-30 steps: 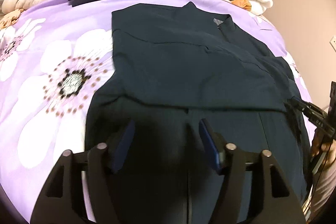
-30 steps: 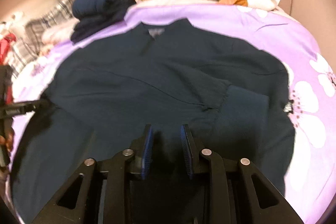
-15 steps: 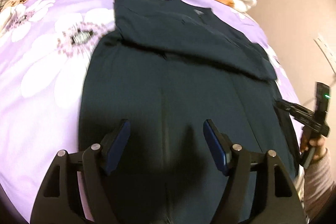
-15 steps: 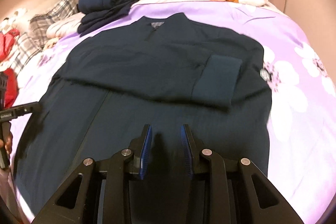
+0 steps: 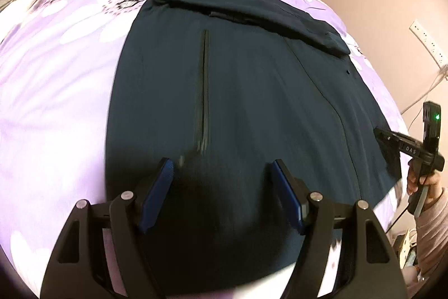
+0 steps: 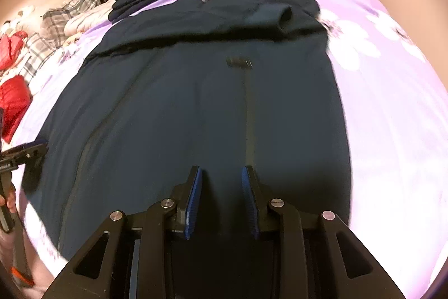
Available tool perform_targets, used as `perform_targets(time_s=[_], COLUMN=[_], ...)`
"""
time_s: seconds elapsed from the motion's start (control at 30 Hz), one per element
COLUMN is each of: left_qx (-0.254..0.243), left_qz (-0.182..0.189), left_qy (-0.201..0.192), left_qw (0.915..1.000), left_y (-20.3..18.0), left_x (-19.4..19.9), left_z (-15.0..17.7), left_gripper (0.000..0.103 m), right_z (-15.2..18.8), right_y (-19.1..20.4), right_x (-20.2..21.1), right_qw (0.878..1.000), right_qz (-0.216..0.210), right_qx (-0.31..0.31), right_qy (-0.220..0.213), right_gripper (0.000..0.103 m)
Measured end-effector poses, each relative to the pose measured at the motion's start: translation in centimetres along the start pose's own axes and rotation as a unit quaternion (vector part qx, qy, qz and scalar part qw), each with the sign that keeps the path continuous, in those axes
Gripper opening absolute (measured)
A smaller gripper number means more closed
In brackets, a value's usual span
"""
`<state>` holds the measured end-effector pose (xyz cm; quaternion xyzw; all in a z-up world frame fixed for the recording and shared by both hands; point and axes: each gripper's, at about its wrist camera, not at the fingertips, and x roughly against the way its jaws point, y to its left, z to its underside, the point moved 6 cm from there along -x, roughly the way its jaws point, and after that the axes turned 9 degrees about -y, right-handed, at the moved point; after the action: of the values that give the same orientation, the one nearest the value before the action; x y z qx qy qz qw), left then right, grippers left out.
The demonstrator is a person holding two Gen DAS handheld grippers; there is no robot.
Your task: Fold large clothes
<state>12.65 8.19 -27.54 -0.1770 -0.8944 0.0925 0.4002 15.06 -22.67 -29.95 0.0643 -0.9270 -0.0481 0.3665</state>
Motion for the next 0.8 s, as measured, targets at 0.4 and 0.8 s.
perform_targets(time_s=[0.4,0.8], left_qx=[0.124,0.230], left_qz=[0.007,0.050], left_qy=[-0.049,-0.053], left_qw=[0.9910,0.9704], left_y=[2.7,6.2], left_x=[6.2,6.9], left_z=[1.8,2.0], left_gripper=[0.073,0.082], right_z=[2.2,3.8], right_y=[-0.6,-7.0], right_x=[4.8,5.5], right_qw=[0.997,0.973], right_qz=[-0.025,-0.032], right_qx=[-0.069,-0.226], right_qy=[-0.023,-0.044], right_gripper=[0.048,0.060])
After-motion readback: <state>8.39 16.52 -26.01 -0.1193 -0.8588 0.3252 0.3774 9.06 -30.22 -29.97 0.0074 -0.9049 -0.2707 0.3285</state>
